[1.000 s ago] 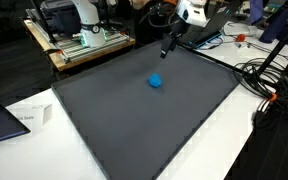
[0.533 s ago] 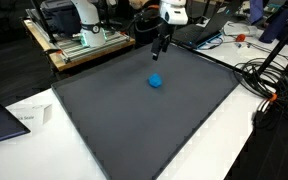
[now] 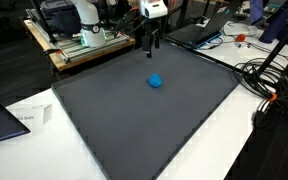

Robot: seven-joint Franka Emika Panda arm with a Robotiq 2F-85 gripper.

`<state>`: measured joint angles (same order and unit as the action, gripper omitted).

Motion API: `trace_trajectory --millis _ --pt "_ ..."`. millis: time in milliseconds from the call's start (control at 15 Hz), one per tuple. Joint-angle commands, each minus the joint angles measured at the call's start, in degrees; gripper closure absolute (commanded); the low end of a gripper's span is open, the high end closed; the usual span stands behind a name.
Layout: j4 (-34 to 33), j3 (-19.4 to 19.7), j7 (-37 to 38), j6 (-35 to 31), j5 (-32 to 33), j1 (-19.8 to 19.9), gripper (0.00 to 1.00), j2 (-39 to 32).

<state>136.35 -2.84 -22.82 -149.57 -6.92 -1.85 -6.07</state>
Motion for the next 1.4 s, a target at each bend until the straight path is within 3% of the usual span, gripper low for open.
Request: trace_trajectory --millis 0,333,400,800,1333 --pt "2.27 -0.81 -6.53 -2.79 -4.33 2.13 0.0 0.09" --pt "3.2 -2.57 -15.31 -10.18 -10.92 4.57 0.0 -3.74" --pt "2.25 -1.7 -10.77 -7.23 -6.65 3.78 0.0 -2.76" --pt "2.55 -2.79 -12.63 -9.33 -8.14 4.81 0.0 -4.31" --pt "0.33 -9.93 -35.16 -12.31 -23.0 13.41 0.0 -9.02"
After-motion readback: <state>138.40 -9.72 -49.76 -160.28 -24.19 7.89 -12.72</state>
